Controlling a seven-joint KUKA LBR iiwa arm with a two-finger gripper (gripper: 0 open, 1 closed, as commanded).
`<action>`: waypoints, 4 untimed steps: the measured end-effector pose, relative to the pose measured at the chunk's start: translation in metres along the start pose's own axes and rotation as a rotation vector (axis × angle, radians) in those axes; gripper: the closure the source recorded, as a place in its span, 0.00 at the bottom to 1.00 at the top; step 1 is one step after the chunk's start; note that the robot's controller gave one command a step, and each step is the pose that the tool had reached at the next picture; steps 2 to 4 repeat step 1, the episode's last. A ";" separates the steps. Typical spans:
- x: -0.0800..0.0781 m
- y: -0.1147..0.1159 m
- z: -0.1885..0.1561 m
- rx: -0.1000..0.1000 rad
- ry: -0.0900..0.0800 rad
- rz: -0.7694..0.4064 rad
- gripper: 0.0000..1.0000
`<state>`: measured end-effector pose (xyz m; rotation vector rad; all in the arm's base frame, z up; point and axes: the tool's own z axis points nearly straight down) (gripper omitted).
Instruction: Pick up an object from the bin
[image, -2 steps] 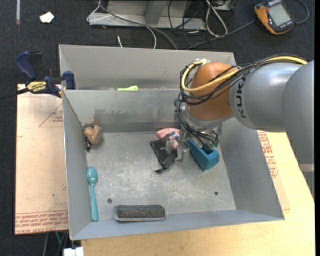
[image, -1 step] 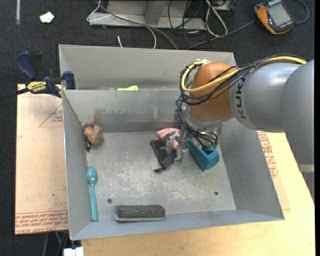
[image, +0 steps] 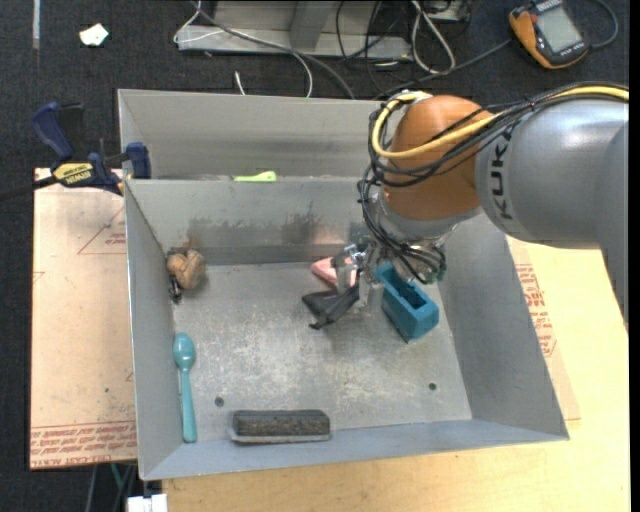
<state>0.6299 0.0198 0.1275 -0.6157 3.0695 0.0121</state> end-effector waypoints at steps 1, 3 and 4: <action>-0.004 -0.006 -0.076 -0.001 0.000 -0.019 1.00; -0.004 -0.006 -0.076 -0.001 0.000 -0.019 1.00; -0.004 -0.006 -0.076 -0.001 0.000 -0.019 1.00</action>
Offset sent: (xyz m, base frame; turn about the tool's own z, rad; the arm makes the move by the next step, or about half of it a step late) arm 0.0062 0.0578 -0.0575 -0.0697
